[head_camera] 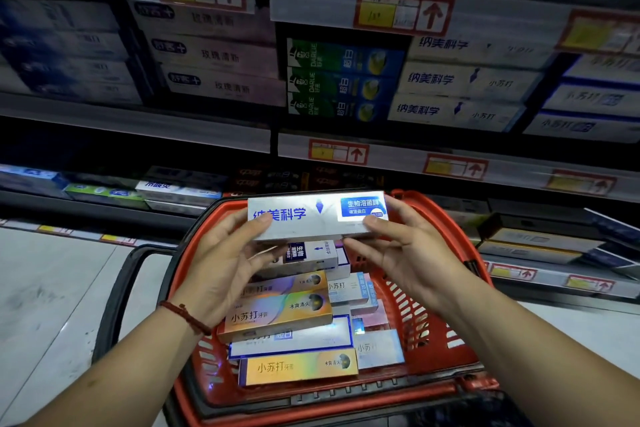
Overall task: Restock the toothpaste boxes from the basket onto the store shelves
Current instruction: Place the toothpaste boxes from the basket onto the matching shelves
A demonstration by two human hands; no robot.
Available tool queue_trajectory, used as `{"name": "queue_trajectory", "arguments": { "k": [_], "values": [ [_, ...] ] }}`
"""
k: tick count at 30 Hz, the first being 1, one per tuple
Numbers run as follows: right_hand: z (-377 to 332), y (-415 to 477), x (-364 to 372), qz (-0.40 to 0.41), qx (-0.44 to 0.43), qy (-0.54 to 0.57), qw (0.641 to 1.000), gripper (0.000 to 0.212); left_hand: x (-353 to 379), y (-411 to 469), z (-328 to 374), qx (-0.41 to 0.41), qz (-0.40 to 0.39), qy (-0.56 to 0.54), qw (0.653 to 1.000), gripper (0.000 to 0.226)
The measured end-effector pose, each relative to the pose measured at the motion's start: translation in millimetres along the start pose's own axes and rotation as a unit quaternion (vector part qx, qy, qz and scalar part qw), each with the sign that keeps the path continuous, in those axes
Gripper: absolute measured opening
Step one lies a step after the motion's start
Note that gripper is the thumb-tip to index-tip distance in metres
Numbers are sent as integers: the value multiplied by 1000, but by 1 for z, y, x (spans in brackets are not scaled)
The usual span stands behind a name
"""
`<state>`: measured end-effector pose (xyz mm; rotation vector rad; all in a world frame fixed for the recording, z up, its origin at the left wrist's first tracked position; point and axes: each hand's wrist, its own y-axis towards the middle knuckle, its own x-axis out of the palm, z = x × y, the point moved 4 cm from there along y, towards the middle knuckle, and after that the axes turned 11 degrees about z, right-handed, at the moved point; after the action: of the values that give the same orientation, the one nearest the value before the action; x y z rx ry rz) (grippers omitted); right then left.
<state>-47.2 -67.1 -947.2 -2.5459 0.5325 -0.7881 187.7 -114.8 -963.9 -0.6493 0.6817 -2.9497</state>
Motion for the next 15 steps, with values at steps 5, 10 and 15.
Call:
{"name": "queue_trajectory", "arguments": {
  "k": [5, 10, 15],
  "values": [
    [-10, 1, -3, 64, -95, -117, 986, 44, 5, -5, 11, 60, 44, 9, 997, 32],
    [-25, -5, -5, 110, -167, -166, 966, 29, 14, -12, 23, 159, 107, 122, 974, 16],
    [-49, -22, -16, 151, -221, -165, 949, 9, 32, -23, 31, 197, 125, 132, 963, 22]
  ]
}}
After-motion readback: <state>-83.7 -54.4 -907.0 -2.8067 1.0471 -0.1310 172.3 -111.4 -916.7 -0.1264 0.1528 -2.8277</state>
